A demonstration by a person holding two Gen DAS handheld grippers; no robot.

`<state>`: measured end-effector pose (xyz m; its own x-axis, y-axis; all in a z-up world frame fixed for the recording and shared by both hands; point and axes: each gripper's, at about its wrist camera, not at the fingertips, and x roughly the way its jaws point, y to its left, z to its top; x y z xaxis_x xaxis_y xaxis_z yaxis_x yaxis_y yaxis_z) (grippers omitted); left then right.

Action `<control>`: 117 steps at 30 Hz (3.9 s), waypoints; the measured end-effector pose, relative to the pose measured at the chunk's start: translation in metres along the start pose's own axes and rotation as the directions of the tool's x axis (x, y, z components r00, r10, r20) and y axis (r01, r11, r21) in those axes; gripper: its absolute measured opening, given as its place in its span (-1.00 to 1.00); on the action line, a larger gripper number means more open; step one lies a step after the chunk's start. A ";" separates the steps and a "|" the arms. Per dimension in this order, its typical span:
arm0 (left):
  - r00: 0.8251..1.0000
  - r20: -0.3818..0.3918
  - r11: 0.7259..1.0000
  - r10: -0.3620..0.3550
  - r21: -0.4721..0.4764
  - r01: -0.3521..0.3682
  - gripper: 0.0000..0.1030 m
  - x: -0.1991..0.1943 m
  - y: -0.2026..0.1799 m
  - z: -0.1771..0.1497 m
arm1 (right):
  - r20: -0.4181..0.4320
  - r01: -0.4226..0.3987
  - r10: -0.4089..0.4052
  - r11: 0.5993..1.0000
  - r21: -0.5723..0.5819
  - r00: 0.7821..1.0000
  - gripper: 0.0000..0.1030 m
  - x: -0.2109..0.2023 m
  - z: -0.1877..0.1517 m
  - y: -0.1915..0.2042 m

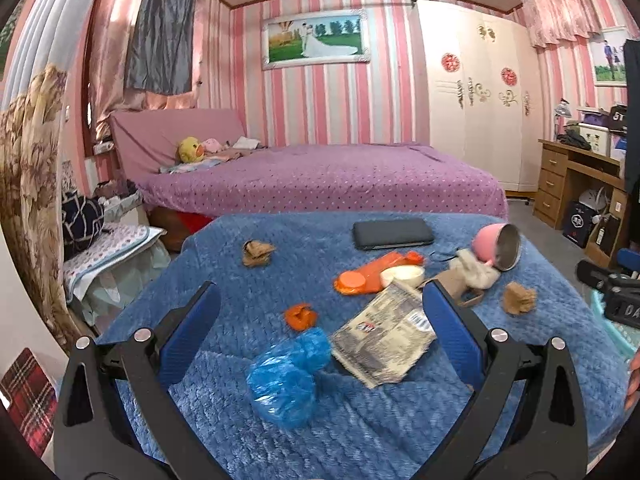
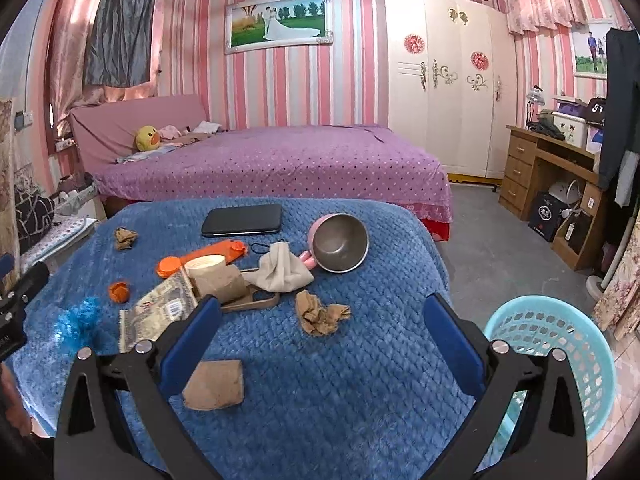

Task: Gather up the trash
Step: 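Grasp the blue plastic bag with the left tool while the right tool grasps the cardboard tube, then carry the bag and tube to the light-blue basket and release both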

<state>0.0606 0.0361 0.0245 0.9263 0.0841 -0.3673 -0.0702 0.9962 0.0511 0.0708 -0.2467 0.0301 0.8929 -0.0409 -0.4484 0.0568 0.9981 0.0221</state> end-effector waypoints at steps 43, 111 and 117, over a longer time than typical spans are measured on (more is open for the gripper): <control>0.957 -0.286 0.995 -0.042 -0.094 0.015 -0.34 0.075 0.046 -0.053 | -0.254 -0.195 0.154 0.970 -0.143 0.955 0.92 0.063 -0.064 0.081; 0.818 -0.298 0.834 -0.491 0.109 0.540 -0.38 0.018 -0.388 -0.034 | -0.196 0.337 -0.318 0.939 0.071 0.928 0.04 0.007 -0.062 -0.330; 0.793 -0.330 0.799 -0.511 0.156 0.580 -0.35 0.022 -0.433 -0.041 | -0.183 0.338 -0.317 0.936 0.102 0.931 0.03 0.004 -0.063 -0.337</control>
<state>0.0965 -0.3924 -0.0437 0.6488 -0.4356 -0.6240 0.5391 0.8418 -0.0271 0.0274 -0.5800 -0.0355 0.7314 -0.3457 -0.5878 0.4004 0.9155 -0.0402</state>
